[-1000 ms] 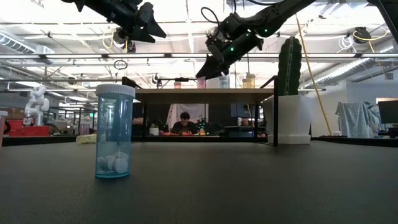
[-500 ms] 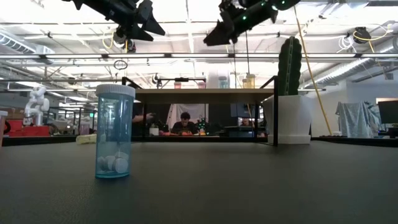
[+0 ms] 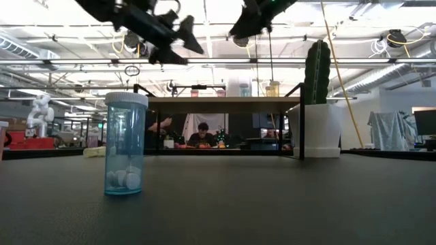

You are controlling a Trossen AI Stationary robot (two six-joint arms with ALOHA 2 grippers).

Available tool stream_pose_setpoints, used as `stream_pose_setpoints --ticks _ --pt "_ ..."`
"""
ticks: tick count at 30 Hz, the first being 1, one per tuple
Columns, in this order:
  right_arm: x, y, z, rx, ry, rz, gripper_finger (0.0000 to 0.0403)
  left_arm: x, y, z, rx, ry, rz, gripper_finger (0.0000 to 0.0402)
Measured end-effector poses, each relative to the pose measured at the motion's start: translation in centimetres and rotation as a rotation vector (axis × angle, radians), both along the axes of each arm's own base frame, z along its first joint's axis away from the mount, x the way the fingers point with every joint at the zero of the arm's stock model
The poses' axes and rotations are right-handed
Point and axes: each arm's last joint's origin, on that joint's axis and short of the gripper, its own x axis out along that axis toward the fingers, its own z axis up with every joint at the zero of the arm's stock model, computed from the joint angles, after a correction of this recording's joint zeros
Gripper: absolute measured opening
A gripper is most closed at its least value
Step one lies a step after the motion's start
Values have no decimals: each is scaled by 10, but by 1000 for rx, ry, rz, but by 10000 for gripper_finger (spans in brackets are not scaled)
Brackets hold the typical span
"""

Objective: Pick and place medicine bottles onto shelf by color
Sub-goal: Put the right purple pill bottle on the shelf aligned with the other purple pill bottle

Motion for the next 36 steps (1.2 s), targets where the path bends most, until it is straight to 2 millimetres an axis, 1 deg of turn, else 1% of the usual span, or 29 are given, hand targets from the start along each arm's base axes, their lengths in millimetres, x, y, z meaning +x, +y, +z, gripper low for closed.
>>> stream_pose_setpoints --ticks 2,4,7,10,13,15,18,21,25,29,31,33,36 --pt "-14 10 12 -6 -9 -61 228 15 5 -5 -50 45 28 353" --pt "-33 19 24 8 -27 -104 228 32 9 -8 -89 108 43 353" --pt "-60 31 39 55 -72 -141 228 59 12 -14 -98 207 57 353" --pt "-84 42 50 93 -114 -162 228 82 14 -25 -107 290 57 353" --pt "-102 50 58 109 -141 -170 228 97 14 -34 -131 305 56 353" --pt "-111 55 60 119 -139 -174 228 105 14 -35 -164 274 69 353" --pt "-121 59 61 120 -132 -174 228 110 17 -35 -223 234 103 353" --pt "-128 62 62 116 -120 -171 228 106 24 -34 -258 220 163 350" --pt "-132 64 62 108 -100 -165 228 99 35 -37 -311 215 223 320" --pt "-133 65 62 109 -94 -164 228 98 40 -36 -377 174 163 277" --pt "-133 65 61 108 -87 -162 228 99 40 -35 -367 169 138 260" --pt "-133 65 61 108 -85 -162 228 101 40 -33 -346 166 121 250" --pt "-133 65 61 107 -85 -161 228 101 41 -32 -322 170 113 246"
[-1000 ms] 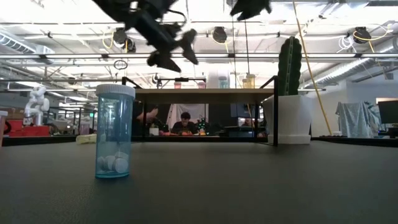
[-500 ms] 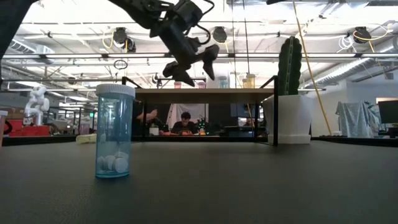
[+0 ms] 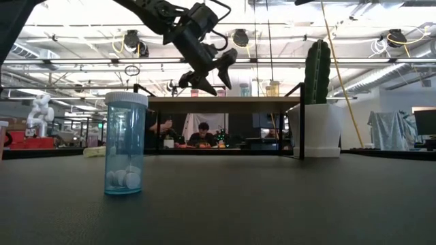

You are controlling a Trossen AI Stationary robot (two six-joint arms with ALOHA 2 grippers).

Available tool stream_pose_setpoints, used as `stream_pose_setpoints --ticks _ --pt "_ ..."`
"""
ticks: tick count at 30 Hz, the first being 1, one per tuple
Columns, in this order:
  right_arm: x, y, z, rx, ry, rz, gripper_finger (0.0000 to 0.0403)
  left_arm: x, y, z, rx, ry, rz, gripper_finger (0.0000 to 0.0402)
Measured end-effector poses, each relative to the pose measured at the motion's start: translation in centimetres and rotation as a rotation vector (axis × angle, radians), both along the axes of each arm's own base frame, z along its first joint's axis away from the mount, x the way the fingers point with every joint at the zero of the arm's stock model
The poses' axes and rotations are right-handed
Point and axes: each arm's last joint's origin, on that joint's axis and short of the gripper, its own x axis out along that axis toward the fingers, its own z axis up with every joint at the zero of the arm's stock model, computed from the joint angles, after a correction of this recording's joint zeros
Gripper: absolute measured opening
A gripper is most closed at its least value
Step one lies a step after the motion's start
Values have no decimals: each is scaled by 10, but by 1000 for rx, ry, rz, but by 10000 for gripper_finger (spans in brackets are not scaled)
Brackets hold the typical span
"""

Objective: Pick and place medicine bottles onto shelf by color
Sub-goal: Put the right purple pill bottle on the shelf aligned with the other purple pill bottle

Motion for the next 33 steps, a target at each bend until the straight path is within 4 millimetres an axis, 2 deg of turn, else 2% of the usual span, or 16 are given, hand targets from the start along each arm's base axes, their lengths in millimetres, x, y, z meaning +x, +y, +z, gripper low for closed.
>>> stream_pose_setpoints --ticks 10,16,24,27,33 --pt "0 0 1 -4 -5 1 228 1 1 -6 53 67 15 285" --pt "0 0 0 5 -10 -2 228 9 -1 -23 33 95 -11 287" --pt "-1 0 -1 20 5 -5 228 10 1 -27 36 120 -18 286" --pt "-1 0 -1 18 7 -4 228 9 2 -27 39 126 -13 270" --pt "-1 0 -1 11 12 -1 228 9 3 -27 48 132 -15 206"
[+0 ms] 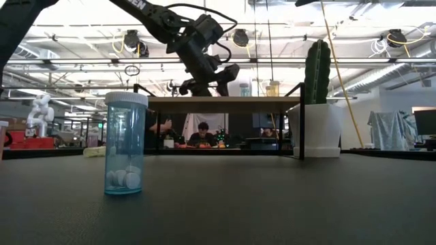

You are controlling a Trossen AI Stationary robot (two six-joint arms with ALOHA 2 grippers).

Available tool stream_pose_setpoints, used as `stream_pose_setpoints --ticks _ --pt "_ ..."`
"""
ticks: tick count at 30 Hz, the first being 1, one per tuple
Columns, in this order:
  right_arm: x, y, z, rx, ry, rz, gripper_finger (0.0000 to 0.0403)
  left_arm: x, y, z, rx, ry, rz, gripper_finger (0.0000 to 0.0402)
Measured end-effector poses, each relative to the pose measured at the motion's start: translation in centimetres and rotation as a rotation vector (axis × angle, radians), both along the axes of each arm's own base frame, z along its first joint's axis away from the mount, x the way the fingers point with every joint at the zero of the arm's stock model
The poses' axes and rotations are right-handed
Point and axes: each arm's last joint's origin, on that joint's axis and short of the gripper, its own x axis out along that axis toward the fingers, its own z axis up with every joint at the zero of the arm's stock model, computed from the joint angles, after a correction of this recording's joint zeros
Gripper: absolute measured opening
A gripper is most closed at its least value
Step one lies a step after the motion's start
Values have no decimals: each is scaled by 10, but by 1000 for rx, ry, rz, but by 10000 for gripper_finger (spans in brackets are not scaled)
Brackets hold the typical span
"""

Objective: Pick and place medicine bottles onto shelf by color
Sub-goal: Put the right purple pill bottle on the shelf aligned with the other purple pill bottle

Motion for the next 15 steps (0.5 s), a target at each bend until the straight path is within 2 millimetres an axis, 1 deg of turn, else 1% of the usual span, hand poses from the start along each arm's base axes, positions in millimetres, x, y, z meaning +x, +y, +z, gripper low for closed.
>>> stream_pose_setpoints --ticks 6,15 --pt "0 0 0 -11 8 5 228 0 0 0 5 -2 -5 160" --pt "0 0 0 -22 17 10 228 1 1 1 8 -9 -4 128"
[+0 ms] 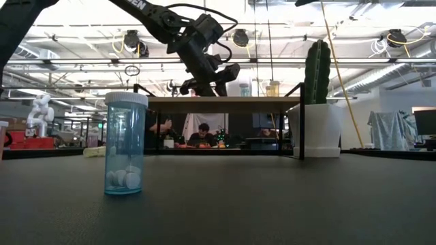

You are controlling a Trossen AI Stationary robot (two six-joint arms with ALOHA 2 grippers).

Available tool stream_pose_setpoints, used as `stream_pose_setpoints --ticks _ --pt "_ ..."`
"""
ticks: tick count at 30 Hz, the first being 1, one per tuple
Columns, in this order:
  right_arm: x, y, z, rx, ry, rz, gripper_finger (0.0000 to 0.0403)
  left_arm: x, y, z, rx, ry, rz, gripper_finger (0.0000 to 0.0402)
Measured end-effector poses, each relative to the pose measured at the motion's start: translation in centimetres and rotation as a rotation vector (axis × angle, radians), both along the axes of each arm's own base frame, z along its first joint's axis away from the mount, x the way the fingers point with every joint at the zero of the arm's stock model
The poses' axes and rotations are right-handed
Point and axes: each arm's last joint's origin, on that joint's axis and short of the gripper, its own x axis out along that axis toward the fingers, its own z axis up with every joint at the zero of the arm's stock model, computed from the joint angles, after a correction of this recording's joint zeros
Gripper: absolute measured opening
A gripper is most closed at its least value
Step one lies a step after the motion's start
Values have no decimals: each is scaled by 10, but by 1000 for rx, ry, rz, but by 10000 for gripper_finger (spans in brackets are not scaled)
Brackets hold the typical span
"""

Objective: Pick and place medicine bottles onto shelf by color
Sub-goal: Put the right purple pill bottle on the shelf aligned with the other purple pill bottle

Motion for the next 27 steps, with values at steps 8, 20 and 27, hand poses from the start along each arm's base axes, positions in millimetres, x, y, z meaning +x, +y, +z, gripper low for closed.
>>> stream_pose_setpoints --ticks 8,20,27 --pt "0 0 0 -3 2 1 228 0 0 0 2 2 -2 106" --pt "0 0 0 -3 1 0 228 -10 -8 23 12 -11 -24 108" --pt "3 -1 2 -2 -31 2 228 -38 -33 84 64 -116 -70 108"
